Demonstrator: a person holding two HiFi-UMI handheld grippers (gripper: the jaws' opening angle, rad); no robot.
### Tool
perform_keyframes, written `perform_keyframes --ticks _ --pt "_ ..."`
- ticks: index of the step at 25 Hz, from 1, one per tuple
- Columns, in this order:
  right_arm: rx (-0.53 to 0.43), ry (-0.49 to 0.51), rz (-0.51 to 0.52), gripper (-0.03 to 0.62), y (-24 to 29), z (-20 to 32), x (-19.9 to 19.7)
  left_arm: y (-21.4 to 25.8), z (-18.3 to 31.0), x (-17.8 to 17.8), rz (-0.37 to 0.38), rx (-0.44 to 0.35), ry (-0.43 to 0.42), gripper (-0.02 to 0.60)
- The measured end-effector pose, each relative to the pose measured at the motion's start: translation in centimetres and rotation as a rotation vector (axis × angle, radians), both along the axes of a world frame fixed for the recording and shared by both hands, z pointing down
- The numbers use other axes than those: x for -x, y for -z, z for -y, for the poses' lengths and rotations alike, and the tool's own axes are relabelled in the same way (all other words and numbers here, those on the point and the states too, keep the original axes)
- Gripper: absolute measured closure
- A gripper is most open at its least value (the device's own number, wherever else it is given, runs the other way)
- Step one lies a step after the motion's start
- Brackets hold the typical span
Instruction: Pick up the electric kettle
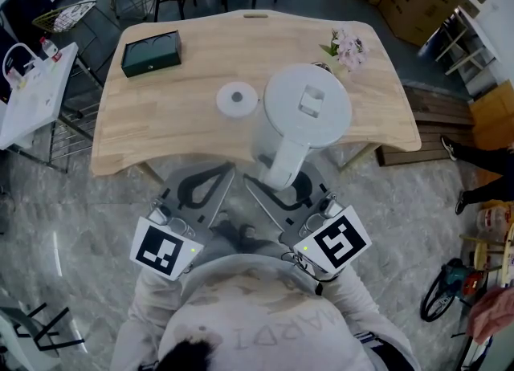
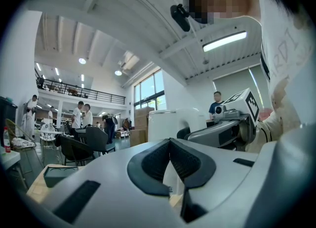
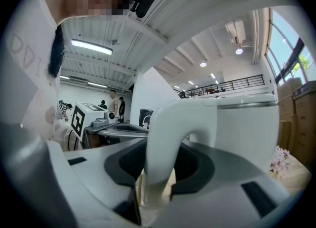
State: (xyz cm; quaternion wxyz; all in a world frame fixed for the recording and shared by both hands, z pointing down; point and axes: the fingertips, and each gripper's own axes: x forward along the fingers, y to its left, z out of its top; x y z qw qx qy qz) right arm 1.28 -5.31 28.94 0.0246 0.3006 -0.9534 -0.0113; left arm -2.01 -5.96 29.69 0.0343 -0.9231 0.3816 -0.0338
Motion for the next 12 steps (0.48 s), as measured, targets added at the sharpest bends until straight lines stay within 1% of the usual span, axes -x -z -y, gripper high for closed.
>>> perform_keyframes --ticks 12 --pt "-0.026 -0.002 -0.005 0.456 0.09 0.31 0.11 -0.28 0.8 -0.2 0.0 -0.002 -0.019 0.495"
